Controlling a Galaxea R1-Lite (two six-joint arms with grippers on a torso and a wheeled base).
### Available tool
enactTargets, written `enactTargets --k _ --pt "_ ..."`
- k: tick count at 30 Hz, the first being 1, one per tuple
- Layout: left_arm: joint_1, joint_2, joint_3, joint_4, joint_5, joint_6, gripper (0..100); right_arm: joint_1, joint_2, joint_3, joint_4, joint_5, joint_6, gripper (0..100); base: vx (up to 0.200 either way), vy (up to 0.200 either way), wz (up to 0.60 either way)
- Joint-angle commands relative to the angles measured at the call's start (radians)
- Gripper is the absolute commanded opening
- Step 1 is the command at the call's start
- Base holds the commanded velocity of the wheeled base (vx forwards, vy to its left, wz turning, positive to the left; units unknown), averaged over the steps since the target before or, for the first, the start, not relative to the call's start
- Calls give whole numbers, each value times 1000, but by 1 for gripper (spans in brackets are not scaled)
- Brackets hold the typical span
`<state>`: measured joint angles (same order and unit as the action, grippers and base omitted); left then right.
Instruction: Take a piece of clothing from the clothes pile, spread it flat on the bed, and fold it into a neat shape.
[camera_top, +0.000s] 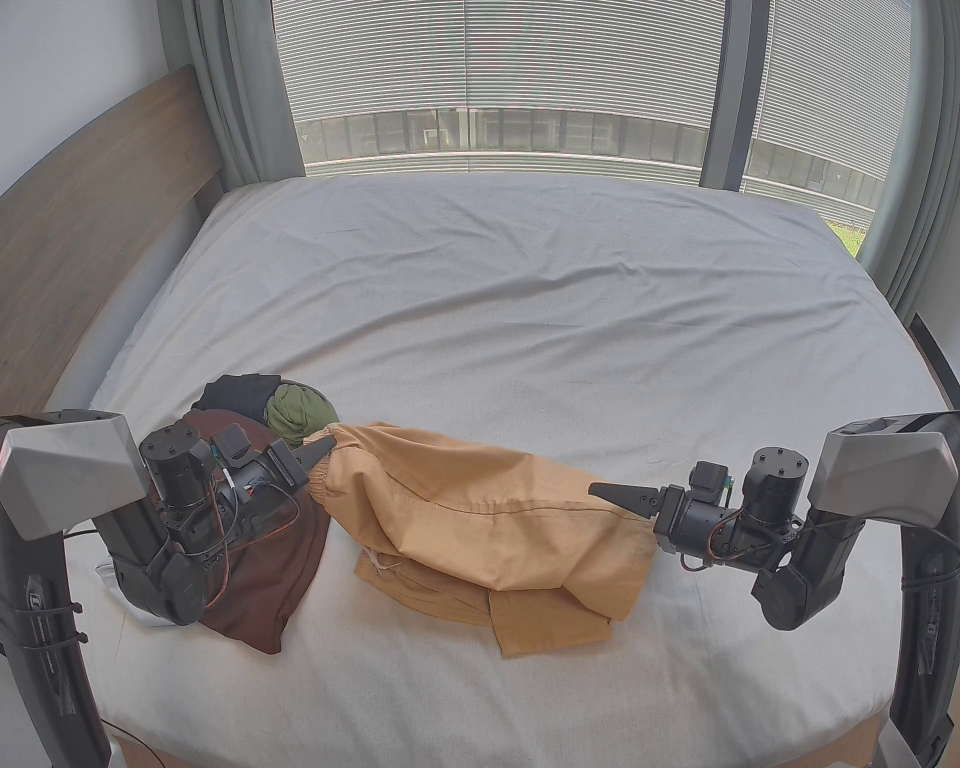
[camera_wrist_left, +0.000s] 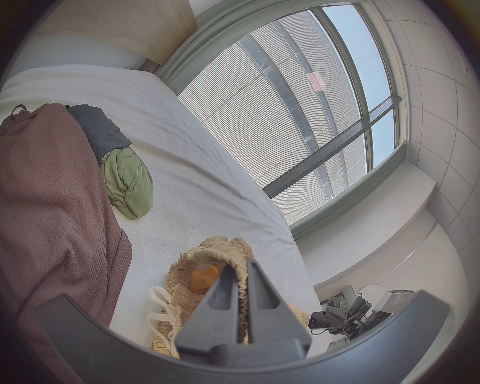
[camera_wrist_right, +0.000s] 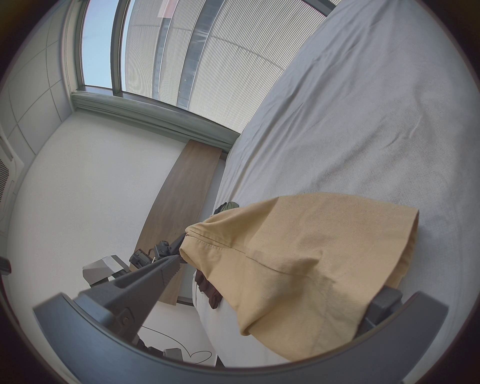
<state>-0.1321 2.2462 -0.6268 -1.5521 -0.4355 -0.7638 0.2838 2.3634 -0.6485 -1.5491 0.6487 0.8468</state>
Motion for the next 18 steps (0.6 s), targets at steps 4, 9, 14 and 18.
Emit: enactTargets --k 4,9,14,18 --pt "0 1 -1 0 0 0 0 6 19 -8 -2 -4 -2 0 0 0 0" --pt "0 3 -1 0 0 0 0 -8 17 -10 -3 -8 -3 0 0 0 0" --pt "0 3 -1 0 0 0 0 -14 4 -2 -2 -8 -8 0 0 0 0" --pt "0 -3 -1 -2 0 1 0 -14 -39 24 -2 -8 -14 0 0 0 0"
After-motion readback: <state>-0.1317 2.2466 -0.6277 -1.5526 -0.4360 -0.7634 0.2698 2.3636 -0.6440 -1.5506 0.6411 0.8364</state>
